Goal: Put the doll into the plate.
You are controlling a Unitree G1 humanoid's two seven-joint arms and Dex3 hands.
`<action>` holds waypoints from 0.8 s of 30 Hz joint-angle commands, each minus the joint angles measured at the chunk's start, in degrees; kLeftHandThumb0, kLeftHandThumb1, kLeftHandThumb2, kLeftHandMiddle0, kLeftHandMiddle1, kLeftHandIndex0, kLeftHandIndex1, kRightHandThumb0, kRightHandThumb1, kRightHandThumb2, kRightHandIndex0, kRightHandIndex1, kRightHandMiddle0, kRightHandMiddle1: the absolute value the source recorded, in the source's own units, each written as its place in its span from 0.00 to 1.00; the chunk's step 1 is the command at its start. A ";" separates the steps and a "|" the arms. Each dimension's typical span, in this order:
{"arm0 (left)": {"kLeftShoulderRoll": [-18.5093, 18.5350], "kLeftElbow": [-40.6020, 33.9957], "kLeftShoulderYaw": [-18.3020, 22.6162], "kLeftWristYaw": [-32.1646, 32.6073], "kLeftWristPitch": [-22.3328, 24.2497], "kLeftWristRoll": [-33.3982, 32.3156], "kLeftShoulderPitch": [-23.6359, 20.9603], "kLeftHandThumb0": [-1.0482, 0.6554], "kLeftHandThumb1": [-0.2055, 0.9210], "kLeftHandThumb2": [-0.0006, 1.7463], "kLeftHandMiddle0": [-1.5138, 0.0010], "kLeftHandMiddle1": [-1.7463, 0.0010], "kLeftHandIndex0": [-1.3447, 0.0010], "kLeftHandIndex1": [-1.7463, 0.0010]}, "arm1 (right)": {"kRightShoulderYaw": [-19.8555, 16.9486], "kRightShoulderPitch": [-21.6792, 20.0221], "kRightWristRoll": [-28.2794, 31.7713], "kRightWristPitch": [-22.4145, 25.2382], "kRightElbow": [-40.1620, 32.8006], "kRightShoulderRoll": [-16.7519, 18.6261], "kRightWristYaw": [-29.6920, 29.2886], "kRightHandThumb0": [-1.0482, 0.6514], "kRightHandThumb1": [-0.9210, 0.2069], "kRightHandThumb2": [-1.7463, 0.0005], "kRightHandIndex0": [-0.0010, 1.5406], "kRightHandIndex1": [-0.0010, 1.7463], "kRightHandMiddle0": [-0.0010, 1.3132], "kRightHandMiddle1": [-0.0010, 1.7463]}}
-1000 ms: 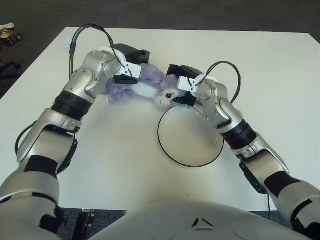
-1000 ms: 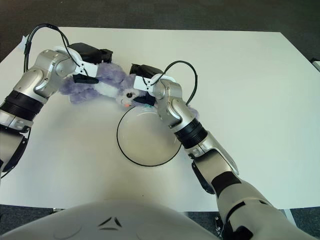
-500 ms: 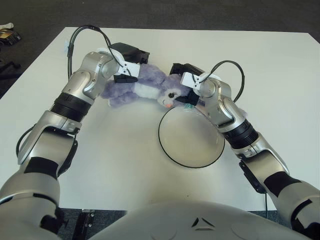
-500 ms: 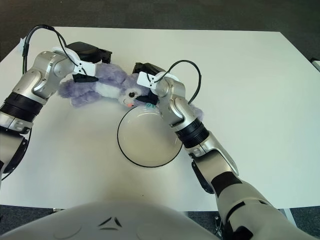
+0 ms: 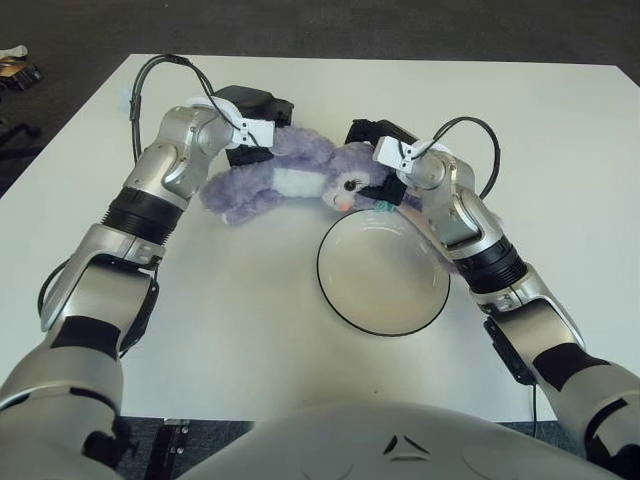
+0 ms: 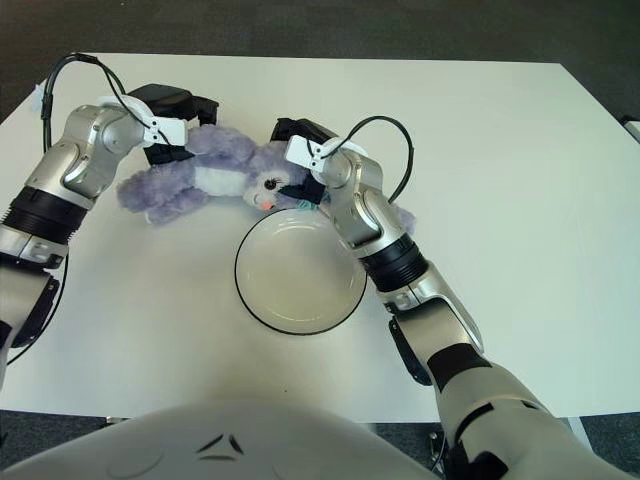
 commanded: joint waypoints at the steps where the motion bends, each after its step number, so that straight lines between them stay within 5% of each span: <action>1: 0.11 1.21 1.31 0.40 0.53 -1.24 0.53 0.97 0.22 0.95 0.44 0.00 0.27 0.00 | -1.46 -1.64 -1.42 2.60 -1.89 -1.17 -0.37 0.62 0.91 0.00 0.62 0.92 0.55 1.00; 24: 0.47 1.73 2.75 4.89 0.25 -1.58 -1.34 0.97 0.21 0.95 0.44 0.00 0.25 0.00 | -2.40 -4.55 -1.00 2.00 -1.76 -4.40 0.57 0.62 0.90 0.00 0.59 0.95 0.55 1.00</action>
